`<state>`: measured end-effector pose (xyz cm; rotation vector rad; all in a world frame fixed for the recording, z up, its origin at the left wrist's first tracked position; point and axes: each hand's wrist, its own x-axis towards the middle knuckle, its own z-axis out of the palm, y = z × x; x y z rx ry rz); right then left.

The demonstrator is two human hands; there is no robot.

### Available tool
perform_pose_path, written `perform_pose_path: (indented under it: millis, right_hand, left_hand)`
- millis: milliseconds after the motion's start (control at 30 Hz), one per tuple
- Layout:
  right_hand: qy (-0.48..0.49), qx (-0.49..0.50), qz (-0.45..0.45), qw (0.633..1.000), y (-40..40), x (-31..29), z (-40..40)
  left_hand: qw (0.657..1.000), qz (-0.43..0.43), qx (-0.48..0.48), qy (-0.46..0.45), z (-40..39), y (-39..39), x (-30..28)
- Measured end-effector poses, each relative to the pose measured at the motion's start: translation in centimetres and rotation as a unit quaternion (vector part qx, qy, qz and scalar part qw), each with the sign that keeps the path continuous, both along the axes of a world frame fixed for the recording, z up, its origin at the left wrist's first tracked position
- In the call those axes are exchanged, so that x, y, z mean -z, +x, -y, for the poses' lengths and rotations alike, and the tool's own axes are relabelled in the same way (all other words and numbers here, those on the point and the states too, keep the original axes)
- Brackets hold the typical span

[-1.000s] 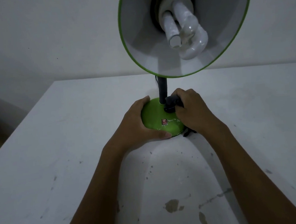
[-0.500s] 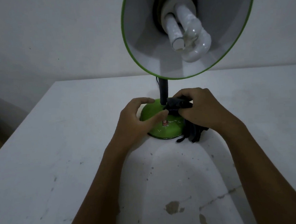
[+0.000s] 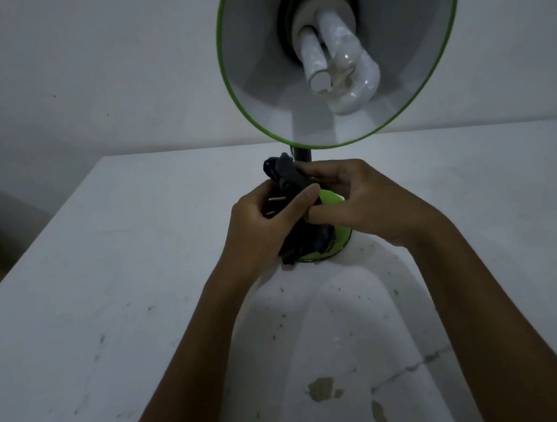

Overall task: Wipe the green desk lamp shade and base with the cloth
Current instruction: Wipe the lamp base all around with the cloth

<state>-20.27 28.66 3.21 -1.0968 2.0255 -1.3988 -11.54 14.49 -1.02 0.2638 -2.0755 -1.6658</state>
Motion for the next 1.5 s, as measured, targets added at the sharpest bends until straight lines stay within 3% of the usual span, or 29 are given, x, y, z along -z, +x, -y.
perform_pose_path:
  millis: [100,167,233,300,433,600,733,900,1100,1500]
  right_hand:
    - [-0.085,-0.013,0.098,0.991,-0.9,0.5,-0.4]
    - [-0.132,0.05,0.131,0.981,-1.9,1.6,-0.7]
    - [-0.108,0.181,0.06,0.976,-2.9,3.4,-0.8]
    - [-0.024,0.253,-0.053,0.966,-3.4,5.5,-0.6]
    - [0.019,0.252,-0.083,0.964,-3.4,8.0,0.0]
    - [0.006,0.249,-0.115,0.962,-3.5,8.4,0.1]
    - [0.004,0.243,-0.123,0.962,-3.5,8.6,0.0]
    - [0.007,0.239,-0.129,0.962,-3.5,8.5,0.0]
    - [0.007,0.246,-0.118,0.962,-3.6,8.6,0.0]
    - [0.007,0.246,-0.117,0.962,-3.7,8.6,0.0]
  left_hand:
    - [0.998,0.014,-0.041,0.041,0.1,-0.6,-0.2]
    - [0.996,0.037,-0.063,0.058,0.6,-0.9,-0.3]
    - [0.993,0.071,-0.093,0.033,1.3,-0.9,-0.3]
    - [0.986,0.109,-0.118,-0.049,2.0,-0.8,0.1]
    - [0.96,0.159,-0.114,-0.201,2.8,-1.0,0.9]
    - [0.924,0.192,-0.131,-0.305,2.3,-2.5,0.4]
    - [0.917,0.215,-0.1,-0.321,2.7,-3.1,0.1]
    - [0.929,0.211,0.006,-0.305,3.8,-2.5,0.5]
    - [0.926,0.161,-0.084,-0.33,4.6,-3.8,0.1]
    - [0.932,0.123,-0.038,-0.339,4.7,-3.9,1.2]
